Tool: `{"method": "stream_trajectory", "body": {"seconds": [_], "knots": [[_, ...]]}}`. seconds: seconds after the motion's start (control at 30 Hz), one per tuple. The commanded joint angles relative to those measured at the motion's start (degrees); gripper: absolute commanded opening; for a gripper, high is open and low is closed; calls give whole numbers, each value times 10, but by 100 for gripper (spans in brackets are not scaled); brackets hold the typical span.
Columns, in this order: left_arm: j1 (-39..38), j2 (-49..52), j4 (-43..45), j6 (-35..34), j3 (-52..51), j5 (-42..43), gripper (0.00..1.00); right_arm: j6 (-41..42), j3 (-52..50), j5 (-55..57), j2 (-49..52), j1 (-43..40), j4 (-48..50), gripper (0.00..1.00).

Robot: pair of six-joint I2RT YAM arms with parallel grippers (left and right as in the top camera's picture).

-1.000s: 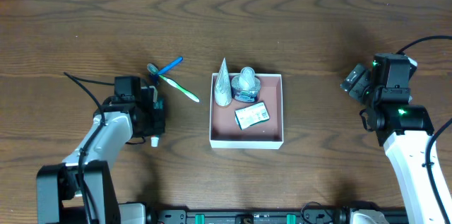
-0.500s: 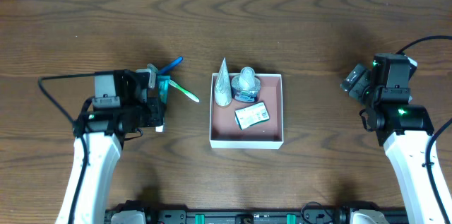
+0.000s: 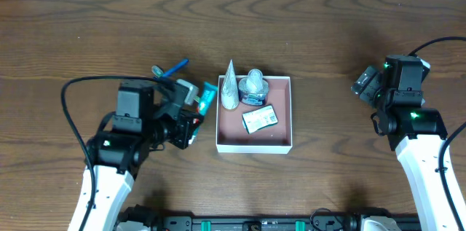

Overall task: Pack container
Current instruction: 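Carry the toothpaste tube over the box and release it inside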

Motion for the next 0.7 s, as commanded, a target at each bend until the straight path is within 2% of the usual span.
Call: {"method": "stream_trajectory", "body": {"seconds": [0.0,0.33,0.57,0.67], "knots": [[-24,-27,8,24,9,-26,15,0,6,10,2,-6,0,99],[-84,-73,37,39,9,-54,15,0,6,10,2,-6,0,99],[-169,-33,130,40,9,-75,15,0,6,10,2,-6,0,99],[-204,-3,156,69,9,-107,15,0,6,10,2,-6,0,99]]}}
